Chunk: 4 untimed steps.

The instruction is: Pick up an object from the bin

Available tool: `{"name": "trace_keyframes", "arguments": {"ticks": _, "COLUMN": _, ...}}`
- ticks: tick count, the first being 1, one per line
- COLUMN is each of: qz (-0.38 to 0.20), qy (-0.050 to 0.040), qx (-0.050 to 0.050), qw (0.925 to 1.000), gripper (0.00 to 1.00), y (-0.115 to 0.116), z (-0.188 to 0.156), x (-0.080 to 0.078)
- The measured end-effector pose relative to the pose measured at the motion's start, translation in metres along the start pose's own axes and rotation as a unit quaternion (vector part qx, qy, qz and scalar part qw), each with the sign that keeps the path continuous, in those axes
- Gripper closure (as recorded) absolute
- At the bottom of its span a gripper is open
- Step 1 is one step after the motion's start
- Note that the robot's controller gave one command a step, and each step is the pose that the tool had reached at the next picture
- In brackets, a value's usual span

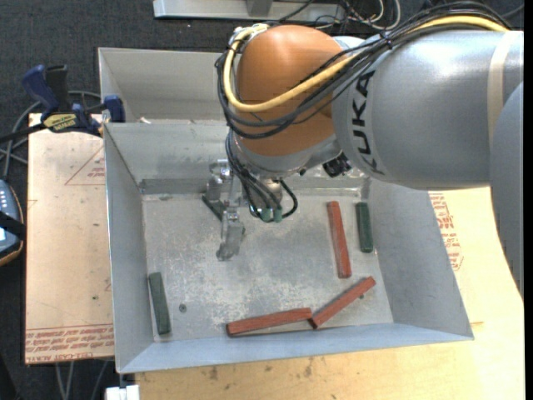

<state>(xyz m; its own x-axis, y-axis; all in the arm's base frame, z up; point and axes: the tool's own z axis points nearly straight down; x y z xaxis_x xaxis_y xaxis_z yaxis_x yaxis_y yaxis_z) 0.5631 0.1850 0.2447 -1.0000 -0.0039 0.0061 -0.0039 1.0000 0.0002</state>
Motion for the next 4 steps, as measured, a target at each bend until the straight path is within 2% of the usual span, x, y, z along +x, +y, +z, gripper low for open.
{"name": "trace_keyframes", "arguments": {"ticks": 1, "qz": -0.059, "qy": -0.0035, "qx": 0.000, "qw": 0.9982, "gripper": 0.00, "y": -0.006, "z": -0.010, "x": 0.020}}
{"name": "trace_keyframes", "arguments": {"ticks": 2, "qz": -0.010, "qy": 0.0008, "qx": 0.001, "qw": 1.0000, "gripper": 0.00, "y": -0.059, "z": 0.059, "x": 0.060}}
{"name": "trace_keyframes", "arguments": {"ticks": 3, "qz": 0.083, "qy": -0.0031, "qx": -0.001, "qw": 0.9966, "gripper": 0.00, "y": -0.086, "z": 0.177, "x": 0.077}}
{"name": "trace_keyframes", "arguments": {"ticks": 4, "qz": 0.082, "qy": -0.0071, "qx": -0.002, "qw": 0.9966, "gripper": 1.00, "y": -0.085, "z": 0.173, "x": 0.074}}
